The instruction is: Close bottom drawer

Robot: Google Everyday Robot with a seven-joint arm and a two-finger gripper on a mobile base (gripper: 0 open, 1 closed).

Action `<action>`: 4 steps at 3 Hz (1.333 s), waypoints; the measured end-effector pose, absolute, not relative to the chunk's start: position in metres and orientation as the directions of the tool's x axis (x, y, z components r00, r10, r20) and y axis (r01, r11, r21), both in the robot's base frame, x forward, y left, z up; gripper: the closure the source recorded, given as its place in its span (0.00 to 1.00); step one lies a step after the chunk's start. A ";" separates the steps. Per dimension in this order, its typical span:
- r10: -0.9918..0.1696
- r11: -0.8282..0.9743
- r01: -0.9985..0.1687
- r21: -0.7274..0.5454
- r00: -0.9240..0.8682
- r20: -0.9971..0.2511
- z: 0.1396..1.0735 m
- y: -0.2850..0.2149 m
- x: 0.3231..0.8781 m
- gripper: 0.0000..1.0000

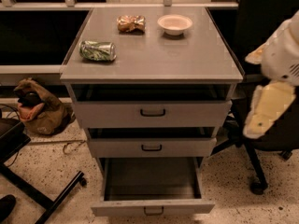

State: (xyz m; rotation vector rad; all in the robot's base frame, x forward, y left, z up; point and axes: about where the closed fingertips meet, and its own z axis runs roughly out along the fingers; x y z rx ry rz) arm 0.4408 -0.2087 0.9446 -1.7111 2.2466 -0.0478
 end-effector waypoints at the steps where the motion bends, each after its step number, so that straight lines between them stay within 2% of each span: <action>1: -0.935 0.299 -0.942 -0.156 -0.256 -0.244 0.876 -0.197 0.444 0.00; 3: -0.917 0.240 -0.971 0.027 -0.235 -0.321 0.762 -0.176 0.437 0.00; 4: -0.917 0.240 -0.971 0.027 -0.235 -0.321 0.762 -0.176 0.437 0.00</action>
Offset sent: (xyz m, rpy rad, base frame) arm -0.0076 0.0405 -0.2335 0.1433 0.2292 0.0044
